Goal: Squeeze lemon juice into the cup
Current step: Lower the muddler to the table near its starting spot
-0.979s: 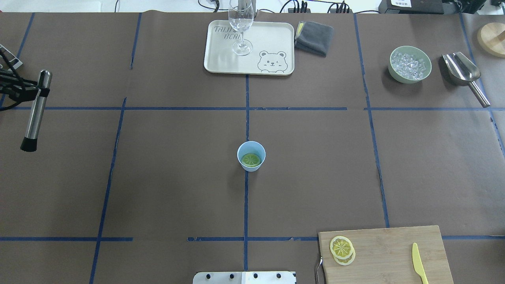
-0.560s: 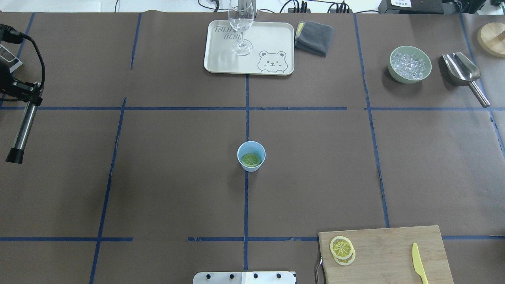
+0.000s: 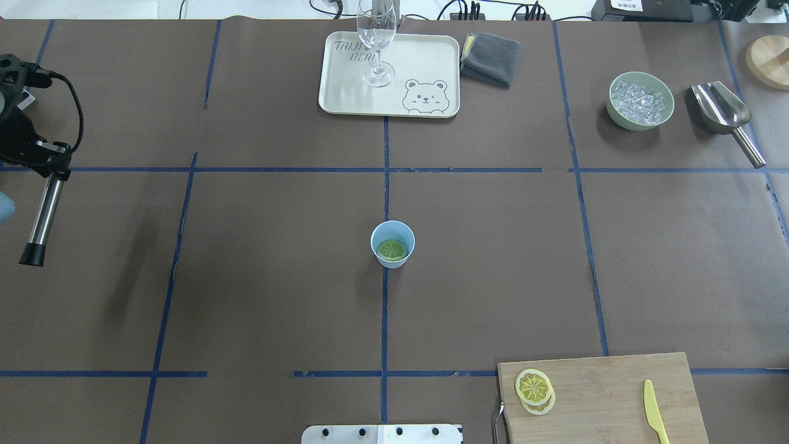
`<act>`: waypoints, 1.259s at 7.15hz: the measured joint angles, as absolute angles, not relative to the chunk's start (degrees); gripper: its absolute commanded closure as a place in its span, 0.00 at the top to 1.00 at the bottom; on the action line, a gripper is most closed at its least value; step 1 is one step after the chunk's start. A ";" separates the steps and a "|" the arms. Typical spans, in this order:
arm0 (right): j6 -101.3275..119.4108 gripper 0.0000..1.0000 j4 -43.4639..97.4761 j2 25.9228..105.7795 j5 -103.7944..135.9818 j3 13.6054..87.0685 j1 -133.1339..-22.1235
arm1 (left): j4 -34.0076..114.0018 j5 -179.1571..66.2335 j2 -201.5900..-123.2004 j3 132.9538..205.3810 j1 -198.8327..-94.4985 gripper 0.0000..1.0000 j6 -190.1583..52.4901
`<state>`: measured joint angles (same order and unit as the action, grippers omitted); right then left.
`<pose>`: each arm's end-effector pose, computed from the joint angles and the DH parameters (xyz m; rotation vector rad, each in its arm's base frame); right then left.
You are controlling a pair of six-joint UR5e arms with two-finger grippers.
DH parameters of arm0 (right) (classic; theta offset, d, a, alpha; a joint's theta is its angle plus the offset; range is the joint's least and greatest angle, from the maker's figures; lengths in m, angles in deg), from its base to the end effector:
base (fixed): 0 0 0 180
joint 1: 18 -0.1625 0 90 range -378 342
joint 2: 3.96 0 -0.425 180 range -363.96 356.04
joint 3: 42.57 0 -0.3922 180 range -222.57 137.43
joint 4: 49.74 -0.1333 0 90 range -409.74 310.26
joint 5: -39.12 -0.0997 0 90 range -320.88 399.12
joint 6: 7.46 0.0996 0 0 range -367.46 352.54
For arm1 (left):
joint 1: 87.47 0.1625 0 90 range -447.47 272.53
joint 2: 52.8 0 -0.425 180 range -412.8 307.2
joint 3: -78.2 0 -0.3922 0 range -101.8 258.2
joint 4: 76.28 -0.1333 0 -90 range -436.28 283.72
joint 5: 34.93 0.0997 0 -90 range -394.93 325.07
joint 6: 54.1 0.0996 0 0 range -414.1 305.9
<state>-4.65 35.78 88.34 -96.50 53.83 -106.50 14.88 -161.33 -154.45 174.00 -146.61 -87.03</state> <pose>0.0494 -0.4846 0.6131 0.1118 -0.7994 -0.0380 0.2338 -0.5360 0.5053 -0.0663 0.7002 0.0685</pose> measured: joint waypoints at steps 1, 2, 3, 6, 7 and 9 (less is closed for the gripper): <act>-4.66 1.00 35.78 88.18 -96.50 53.84 -106.50 | 15.10 -161.53 -154.81 172.71 -144.58 0.00 -89.03; -4.70 1.00 35.78 88.11 -96.50 53.84 -106.49 | 15.27 -161.53 -155.06 171.60 -143.14 0.00 -89.82; -4.72 1.00 35.76 88.06 -96.50 53.82 -106.45 | 15.38 -161.49 -155.20 170.90 -142.26 0.00 -90.07; -4.68 1.00 35.71 87.98 -96.50 53.84 -106.44 | 17.69 -161.31 -155.13 168.86 -141.32 0.00 -89.76; -4.66 1.00 35.71 87.98 -96.50 53.94 -106.43 | 18.82 -161.26 -155.08 167.74 -141.29 0.13 -89.65; -4.65 1.00 35.77 87.99 -96.48 54.35 -106.44 | 20.19 -161.17 -154.93 166.43 -141.26 1.00 -89.58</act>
<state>-4.65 35.77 87.99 -96.48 54.35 -106.44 20.19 -161.17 -154.93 166.43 -141.26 -89.58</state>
